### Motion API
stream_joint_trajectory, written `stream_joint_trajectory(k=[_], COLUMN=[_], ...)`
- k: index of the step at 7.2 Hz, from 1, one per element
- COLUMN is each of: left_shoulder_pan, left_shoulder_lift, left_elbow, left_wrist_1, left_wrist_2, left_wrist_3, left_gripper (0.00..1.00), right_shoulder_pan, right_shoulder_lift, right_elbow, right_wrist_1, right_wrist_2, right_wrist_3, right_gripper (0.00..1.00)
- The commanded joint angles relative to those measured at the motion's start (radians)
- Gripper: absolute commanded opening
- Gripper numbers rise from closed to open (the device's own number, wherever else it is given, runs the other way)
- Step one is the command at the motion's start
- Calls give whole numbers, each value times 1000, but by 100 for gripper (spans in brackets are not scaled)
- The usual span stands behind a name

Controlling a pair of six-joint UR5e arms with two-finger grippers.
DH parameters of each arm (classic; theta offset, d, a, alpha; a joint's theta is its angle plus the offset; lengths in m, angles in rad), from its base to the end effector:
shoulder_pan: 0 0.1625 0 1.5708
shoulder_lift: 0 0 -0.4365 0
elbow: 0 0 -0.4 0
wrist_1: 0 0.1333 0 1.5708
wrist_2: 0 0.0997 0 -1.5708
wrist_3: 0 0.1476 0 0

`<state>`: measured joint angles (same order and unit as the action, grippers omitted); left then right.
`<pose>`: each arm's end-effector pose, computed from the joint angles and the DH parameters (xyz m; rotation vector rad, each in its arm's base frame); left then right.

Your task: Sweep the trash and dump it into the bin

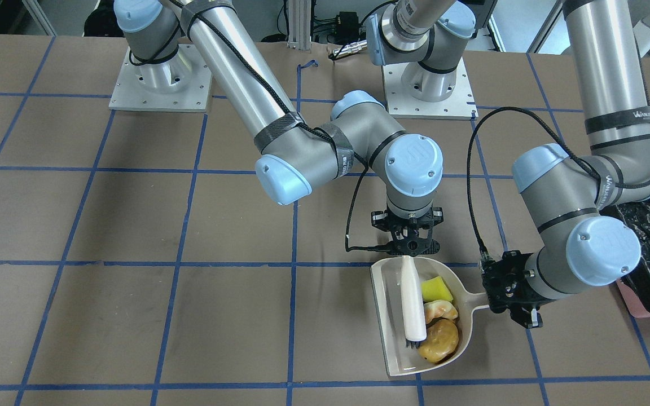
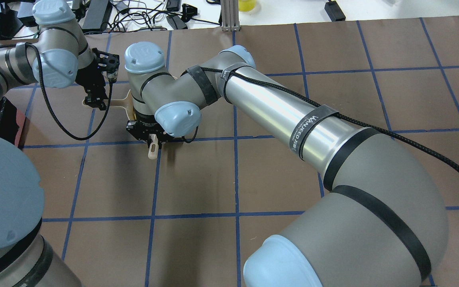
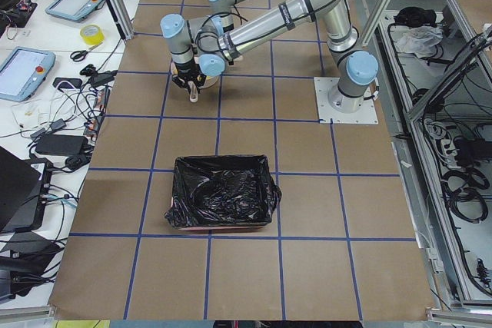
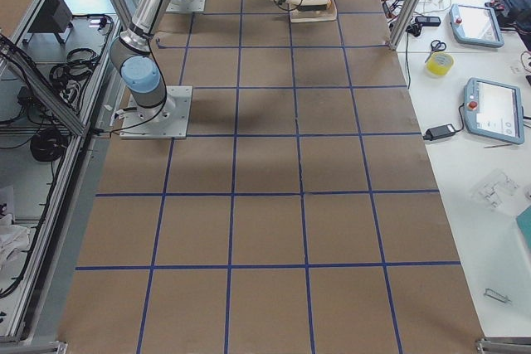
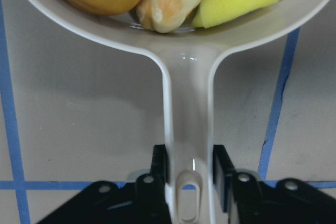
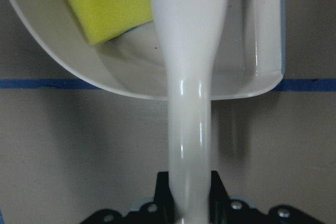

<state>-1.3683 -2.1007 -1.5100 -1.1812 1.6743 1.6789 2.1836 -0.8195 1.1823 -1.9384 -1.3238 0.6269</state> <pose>0.0181 -0.6753 0.2040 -2.1123 -2.3121 -0.2045 0.5828 -0.5343 0.1969 0.0198 2.9307 0.2056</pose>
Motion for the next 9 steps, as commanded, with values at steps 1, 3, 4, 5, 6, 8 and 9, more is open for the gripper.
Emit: stream_joint_trajectory(k=[1, 3, 4, 5, 6, 8, 9], left_shoulder_pan=[0, 0, 0, 0, 3, 20, 44], left_shoulder_lift=[2, 2, 2, 2, 2, 11, 20], left_elbow=[-3, -3, -4, -4, -6, -6, -6], left_wrist_1=[0, 0, 0, 0, 0, -1, -11], left_wrist_2=[-7, -8, -8, -8, -10, -63, -91], left_wrist_3=[2, 2, 2, 4, 4, 5, 5], left_gripper=[0, 0, 0, 0, 0, 0, 0], right_shoulder_pan=[-16, -45, -65, -94, -150, -299, -373], right_shoulder_lift=[-10, -27, -45, -67, -93, -195, -239], right_elbow=[8, 10, 10, 11, 11, 31, 74], right_wrist_1=[5, 56, 108, 149, 203, 361, 380], right_wrist_2=[-53, -67, -92, -94, -100, -115, -117], right_wrist_3=[-66, -84, -101, -120, -151, -284, -339], right_gripper=[5, 5, 5, 5, 5, 4, 4])
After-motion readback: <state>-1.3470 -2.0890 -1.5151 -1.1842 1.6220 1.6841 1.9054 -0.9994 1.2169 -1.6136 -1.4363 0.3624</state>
